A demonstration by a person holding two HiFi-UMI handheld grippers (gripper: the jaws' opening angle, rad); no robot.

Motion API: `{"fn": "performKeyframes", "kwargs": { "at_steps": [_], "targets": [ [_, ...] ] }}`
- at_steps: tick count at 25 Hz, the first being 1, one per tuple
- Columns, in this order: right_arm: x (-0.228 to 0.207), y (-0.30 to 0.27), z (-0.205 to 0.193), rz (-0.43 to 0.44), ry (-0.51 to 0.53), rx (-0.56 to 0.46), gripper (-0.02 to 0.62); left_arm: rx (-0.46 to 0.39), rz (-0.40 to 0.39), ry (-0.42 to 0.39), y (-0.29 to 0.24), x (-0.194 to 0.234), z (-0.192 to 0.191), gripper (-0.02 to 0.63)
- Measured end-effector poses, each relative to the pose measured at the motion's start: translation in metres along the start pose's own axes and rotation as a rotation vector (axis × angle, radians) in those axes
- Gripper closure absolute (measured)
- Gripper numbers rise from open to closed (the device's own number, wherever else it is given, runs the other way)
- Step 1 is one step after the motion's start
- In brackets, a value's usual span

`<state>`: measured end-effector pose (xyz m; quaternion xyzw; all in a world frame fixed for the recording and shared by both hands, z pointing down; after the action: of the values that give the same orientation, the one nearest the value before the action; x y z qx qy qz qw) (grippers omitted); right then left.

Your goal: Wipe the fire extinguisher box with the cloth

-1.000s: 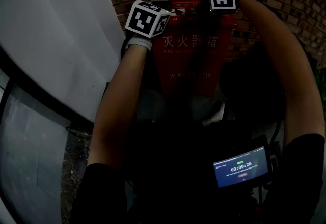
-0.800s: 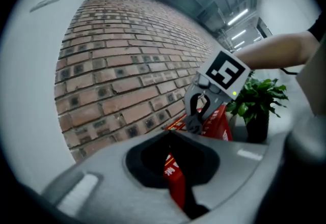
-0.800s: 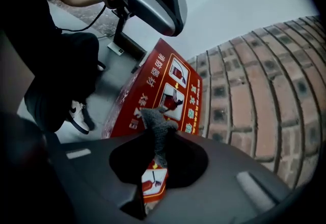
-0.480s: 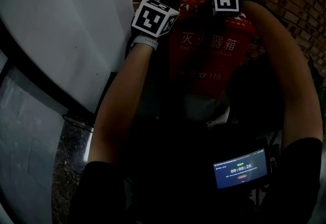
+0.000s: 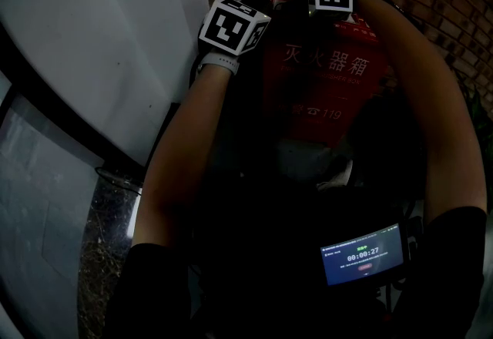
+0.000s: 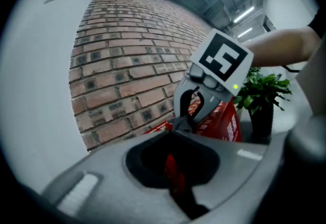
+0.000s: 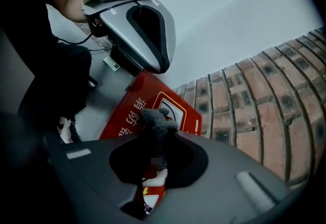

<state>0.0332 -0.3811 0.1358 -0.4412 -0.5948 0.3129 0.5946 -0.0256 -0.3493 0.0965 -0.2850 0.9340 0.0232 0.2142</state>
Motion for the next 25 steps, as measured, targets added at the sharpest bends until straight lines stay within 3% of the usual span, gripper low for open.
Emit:
{"fn": "performKeyframes", "kwargs": {
  "at_steps": [4, 9, 25],
  "targets": [
    [-0.001, -0.001, 0.004, -0.004, 0.002, 0.01, 0.561, -0.003, 0.004, -0.002, 0.002, 0.001, 0.003, 0.603],
    [0.015, 0.0, -0.016, 0.064, -0.064, 0.041, 0.561, -0.011, -0.015, -0.008, 0.0, -0.014, 0.008, 0.603],
    [0.074, 0.041, -0.152, 0.062, -0.255, 0.128, 0.561, -0.046, -0.14, -0.027, -0.025, -0.12, 0.053, 0.603]
  ]
}}
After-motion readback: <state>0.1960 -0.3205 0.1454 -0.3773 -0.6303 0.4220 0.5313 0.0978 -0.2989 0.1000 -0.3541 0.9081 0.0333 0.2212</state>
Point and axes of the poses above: the fingertips, and each gripper's own axes: y backward along the fingers, x to its left, z out of its top, the point moved 1 cm from there along y, backward along the fingers, and after that the axes turned 15 degrees about z, right-handed, at the moved point
